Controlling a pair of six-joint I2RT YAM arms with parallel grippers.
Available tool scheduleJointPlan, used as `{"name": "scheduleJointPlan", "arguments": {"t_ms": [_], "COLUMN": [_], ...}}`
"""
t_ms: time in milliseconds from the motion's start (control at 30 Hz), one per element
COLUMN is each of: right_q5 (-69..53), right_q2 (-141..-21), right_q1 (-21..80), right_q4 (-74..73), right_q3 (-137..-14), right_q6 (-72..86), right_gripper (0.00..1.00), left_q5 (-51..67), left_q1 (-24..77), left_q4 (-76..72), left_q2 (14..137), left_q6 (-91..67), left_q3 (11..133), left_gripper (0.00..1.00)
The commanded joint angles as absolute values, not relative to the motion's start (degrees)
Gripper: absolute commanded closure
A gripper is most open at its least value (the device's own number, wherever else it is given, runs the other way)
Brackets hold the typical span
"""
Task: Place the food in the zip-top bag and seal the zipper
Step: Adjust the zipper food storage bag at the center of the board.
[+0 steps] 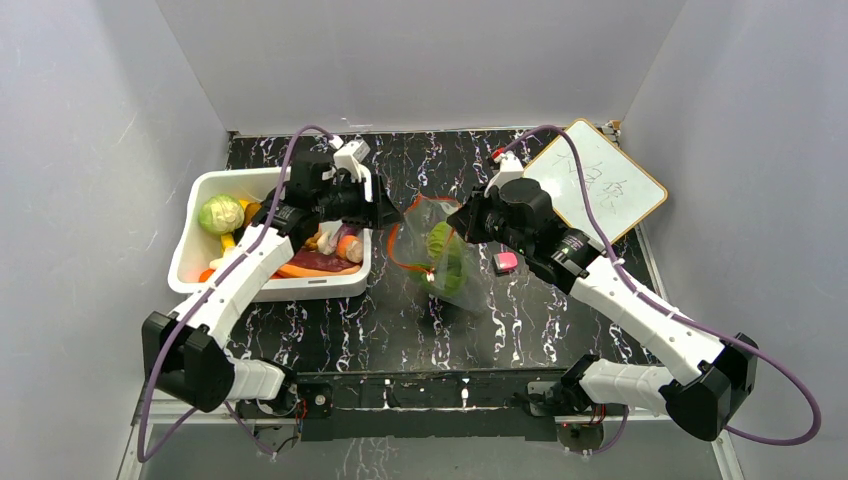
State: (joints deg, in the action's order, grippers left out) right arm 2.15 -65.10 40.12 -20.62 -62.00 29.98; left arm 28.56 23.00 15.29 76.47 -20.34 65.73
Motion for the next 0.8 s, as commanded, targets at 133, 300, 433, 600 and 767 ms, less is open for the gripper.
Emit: {"name": "scheduleJointPlan", "arguments": {"t_ms": [133, 300, 433, 600, 767], "right_q5": [1.6, 1.5, 1.1, 0.7, 0.8], "right_q2": [-63.4, -62.8, -62.2, -61.8, -61.7], "right_q1": [40.2, 40.1, 40.2, 40.2, 40.1], "right_q4": [-13.3, -13.6, -13.6, -13.7, -14.1], "right_q3": [-61.4, -61.3, -61.3, -61.4, -61.3], "right_q6": [30.1, 30.0, 29.9, 29.6, 29.6], "right_gripper": [1.00, 1.00, 1.00, 1.00, 1.00], "left_q5": [14.9, 8.3, 2.9, 7.7, 14.9], "left_q1": [23.1, 23.0, 22.6, 17.5, 10.8], "left_q4": [23.9, 27.7, 31.8, 31.1, 30.8], "left_q2": [70.4, 68.5, 68.9, 67.7, 68.6], "left_q6": [-15.4, -15.4, -15.6, -16.1, -15.9], "left_q3": [70.7, 71.5, 71.3, 66.5, 62.6], "left_gripper": [0.02, 0.02, 0.02, 0.06, 0.30]}}
